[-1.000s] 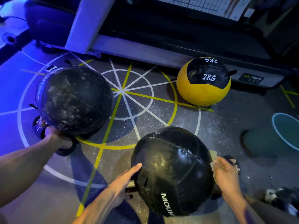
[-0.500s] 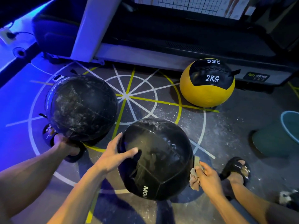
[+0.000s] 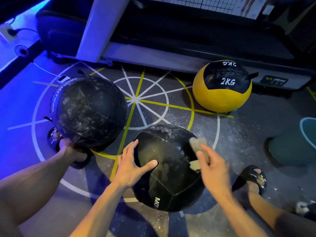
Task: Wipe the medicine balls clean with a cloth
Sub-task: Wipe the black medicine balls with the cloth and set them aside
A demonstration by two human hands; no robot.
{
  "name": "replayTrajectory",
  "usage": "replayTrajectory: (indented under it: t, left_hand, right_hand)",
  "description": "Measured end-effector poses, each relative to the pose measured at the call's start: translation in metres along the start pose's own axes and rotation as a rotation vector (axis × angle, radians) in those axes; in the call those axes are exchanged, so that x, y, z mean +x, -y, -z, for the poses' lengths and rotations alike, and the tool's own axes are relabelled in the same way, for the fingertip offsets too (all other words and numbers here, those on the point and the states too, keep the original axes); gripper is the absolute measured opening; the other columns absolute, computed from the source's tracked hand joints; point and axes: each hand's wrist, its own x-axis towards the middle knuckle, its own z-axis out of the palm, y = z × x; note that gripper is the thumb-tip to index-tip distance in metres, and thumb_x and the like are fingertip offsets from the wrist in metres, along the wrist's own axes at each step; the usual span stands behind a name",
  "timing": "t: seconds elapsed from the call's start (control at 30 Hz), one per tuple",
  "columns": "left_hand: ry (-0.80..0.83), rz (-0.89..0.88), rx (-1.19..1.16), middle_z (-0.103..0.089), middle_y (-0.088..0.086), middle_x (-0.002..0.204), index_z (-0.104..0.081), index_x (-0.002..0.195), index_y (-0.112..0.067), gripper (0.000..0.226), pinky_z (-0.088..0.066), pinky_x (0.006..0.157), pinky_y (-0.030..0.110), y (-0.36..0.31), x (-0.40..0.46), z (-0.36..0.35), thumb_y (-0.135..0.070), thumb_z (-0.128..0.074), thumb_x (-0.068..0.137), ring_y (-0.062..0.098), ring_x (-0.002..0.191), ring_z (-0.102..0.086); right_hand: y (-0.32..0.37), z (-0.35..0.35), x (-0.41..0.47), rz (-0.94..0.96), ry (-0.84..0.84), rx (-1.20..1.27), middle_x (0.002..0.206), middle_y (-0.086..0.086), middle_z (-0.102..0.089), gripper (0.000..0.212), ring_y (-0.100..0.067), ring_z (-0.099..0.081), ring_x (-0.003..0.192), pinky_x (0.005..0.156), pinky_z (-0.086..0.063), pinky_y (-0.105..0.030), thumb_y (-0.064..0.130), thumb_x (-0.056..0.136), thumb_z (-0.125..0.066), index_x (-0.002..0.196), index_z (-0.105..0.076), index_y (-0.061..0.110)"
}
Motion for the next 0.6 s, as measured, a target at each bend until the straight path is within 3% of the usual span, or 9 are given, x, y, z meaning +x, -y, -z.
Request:
replayTrajectory:
  t: [0.03,0.1,0.2,0.27,0.33,0.4,0.47,0.53,0.6]
  left_hand:
    - [0.005,-0.003,-0.001,-0.022,-0.013,0.162,-0.022,0.159,-0.038,0.123,-0.024,0.118,0.043,-0.001,0.0,-0.001,-0.086,-0.073,0.058,0.02,0.147,-0.02]
    - [0.002,-0.005,0.009,-0.022,-0.013,0.162,-0.022,0.158,-0.038,0.127,-0.023,0.118,0.042,0.0,-0.001,-0.003,-0.092,-0.066,0.052,0.019,0.145,-0.02]
    - [-0.012,-0.036,0.067,-0.024,-0.01,0.161,-0.023,0.159,-0.035,0.127,-0.02,0.115,0.033,0.006,-0.001,-0.007,-0.092,-0.06,0.052,0.02,0.144,-0.024]
    - [-0.018,-0.055,0.087,-0.026,-0.01,0.16,-0.024,0.158,-0.035,0.128,-0.02,0.114,0.031,0.009,-0.002,-0.007,-0.094,-0.059,0.051,0.02,0.143,-0.026]
    - [-0.008,-0.032,0.074,-0.024,-0.012,0.161,-0.022,0.158,-0.038,0.129,-0.023,0.118,0.037,0.008,0.0,-0.007,-0.099,-0.057,0.05,0.02,0.144,-0.024]
    - [0.011,-0.016,0.084,-0.02,-0.015,0.163,-0.021,0.159,-0.041,0.13,-0.023,0.121,0.042,0.007,0.002,-0.006,-0.101,-0.055,0.049,0.021,0.147,-0.02]
    - [0.019,-0.034,0.114,-0.019,-0.014,0.165,-0.02,0.159,-0.042,0.134,-0.021,0.122,0.042,0.006,0.004,-0.004,-0.104,-0.052,0.045,0.021,0.149,-0.019]
    - [0.025,-0.042,0.144,-0.019,-0.013,0.165,-0.019,0.16,-0.041,0.137,-0.021,0.123,0.042,0.006,0.006,-0.002,-0.104,-0.053,0.043,0.022,0.149,-0.019]
    - [0.034,-0.022,0.148,-0.017,-0.015,0.166,-0.017,0.161,-0.043,0.135,-0.021,0.123,0.044,0.003,0.006,-0.004,-0.103,-0.052,0.045,0.022,0.148,-0.018]
  right_hand:
    - [0.008,-0.011,-0.008,0.123,0.03,-0.062,0.128,0.012,-0.067,0.039,-0.004,-0.065,0.109,0.1,-0.048,-0.028,0.02,0.1,-0.063,0.136,-0.063,0.032]
    - [0.011,-0.039,-0.02,0.437,0.125,-0.154,0.153,0.002,-0.05,0.046,-0.015,-0.043,0.145,0.12,-0.033,-0.036,0.005,0.1,-0.06,0.142,-0.057,0.024]
    - [0.016,-0.066,-0.02,0.84,0.274,-0.249,0.16,-0.005,-0.04,0.05,-0.019,-0.032,0.151,0.124,-0.028,-0.045,-0.005,0.096,-0.055,0.143,-0.058,0.013]
    - [0.027,-0.068,-0.005,0.986,0.351,-0.367,0.162,0.0,-0.037,0.05,-0.019,-0.033,0.151,0.122,-0.032,-0.046,-0.001,0.093,-0.056,0.139,-0.06,0.018]
    - [0.042,-0.062,0.022,0.893,0.334,-0.439,0.161,0.005,-0.037,0.047,-0.015,-0.033,0.149,0.121,-0.033,-0.045,0.0,0.091,-0.06,0.126,-0.061,0.032]
    - [0.055,-0.057,0.037,0.77,0.259,-0.42,0.144,0.006,-0.055,0.038,-0.014,-0.045,0.14,0.118,-0.037,-0.038,0.001,0.092,-0.059,0.111,-0.064,0.034]
    - [0.059,-0.061,0.028,0.941,0.369,-0.503,0.126,0.007,-0.061,0.036,-0.016,-0.055,0.127,0.111,-0.045,-0.035,0.002,0.088,-0.061,0.11,-0.066,0.03]
    - [0.051,-0.06,0.017,1.108,0.481,-0.533,0.136,0.009,-0.063,0.048,-0.015,-0.056,0.131,0.111,-0.048,-0.036,0.005,0.081,-0.068,0.12,-0.068,0.031]
    - [0.047,-0.046,0.032,0.953,0.431,-0.447,0.144,0.017,-0.055,0.049,-0.006,-0.052,0.132,0.099,-0.056,-0.031,0.002,0.088,-0.061,0.122,-0.065,0.036]
